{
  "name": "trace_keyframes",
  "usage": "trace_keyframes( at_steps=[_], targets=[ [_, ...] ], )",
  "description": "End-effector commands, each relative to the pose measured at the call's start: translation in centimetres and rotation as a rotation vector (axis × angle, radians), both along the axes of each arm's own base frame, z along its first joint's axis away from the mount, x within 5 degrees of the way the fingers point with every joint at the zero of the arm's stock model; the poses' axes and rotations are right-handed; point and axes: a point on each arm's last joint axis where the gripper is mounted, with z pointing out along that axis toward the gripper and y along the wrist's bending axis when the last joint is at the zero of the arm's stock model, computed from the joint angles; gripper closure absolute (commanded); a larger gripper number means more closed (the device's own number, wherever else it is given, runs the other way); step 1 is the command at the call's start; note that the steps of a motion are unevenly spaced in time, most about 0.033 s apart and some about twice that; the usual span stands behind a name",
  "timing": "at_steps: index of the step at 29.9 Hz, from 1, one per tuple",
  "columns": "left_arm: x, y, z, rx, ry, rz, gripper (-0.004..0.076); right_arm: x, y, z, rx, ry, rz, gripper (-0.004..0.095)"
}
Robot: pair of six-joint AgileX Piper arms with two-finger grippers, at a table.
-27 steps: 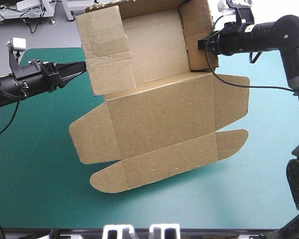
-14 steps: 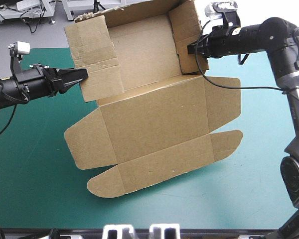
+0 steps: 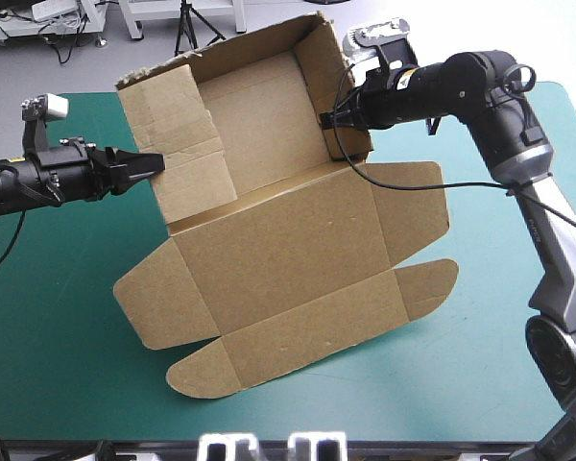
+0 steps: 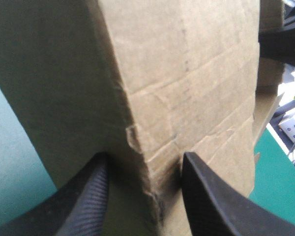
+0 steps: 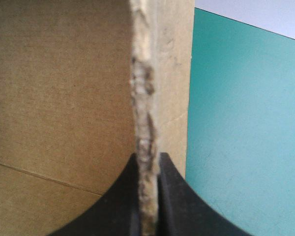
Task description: Fold the box
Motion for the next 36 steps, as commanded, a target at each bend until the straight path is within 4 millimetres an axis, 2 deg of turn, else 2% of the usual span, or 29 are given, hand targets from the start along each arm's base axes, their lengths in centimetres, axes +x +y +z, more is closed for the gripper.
trace_keyframes(
  at_steps=[1,7,13,15,18,20,21,23,28,31,36],
  targets=[
    [-0.7,-0.3,1.7,-0.036,-0.047,0.027,0.0384,-2.2,0.7,2.9,0.079,-0.090,0.010,0.0907],
    [-0.2,0.4,1.4,-0.026,0.003,0.144,0.0384,-3.1,2.2,2.8,0.084,-0.072,0.018,0.0906],
    [0.4,1.1,1.4,-0.095,0.065,0.296,0.0402,-4.2,3.9,2.9,0.109,-0.066,0.032,0.0906],
    [0.6,1.3,1.4,-0.102,0.070,0.333,0.0453,-4.7,4.6,3.0,0.116,-0.059,0.046,0.0906],
    [0.6,1.4,1.4,-0.094,0.063,0.337,0.0570,-5.3,5.5,2.9,0.101,-0.062,0.050,0.0906],
    [0.6,1.4,1.3,-0.081,0.054,0.329,0.0697,-5.7,6.0,2.8,0.086,-0.068,0.038,0.0906],
    [0.6,1.3,1.4,-0.077,0.048,0.319,0.0731,-5.8,6.1,2.8,0.076,-0.072,0.037,0.0906],
    [0.6,0.7,1.4,-0.073,0.046,0.295,0.0732,-6.1,6.3,2.7,0.050,-0.075,0.032,0.0907],
    [0.6,-1.8,2.1,-0.059,-0.007,0.219,0.0732,-6.2,5.6,2.3,-0.009,-0.038,-0.014,0.0907],
    [0.3,-3.4,3.3,0.033,-0.076,0.189,0.0732,-6.4,4.4,2.5,-0.070,-0.038,-0.078,0.0907],
    [-0.1,-5.9,5.3,0.160,-0.160,0.179,0.0732,-5.5,0.7,2.2,-0.156,0.050,-0.191,0.0909]
  ],
)
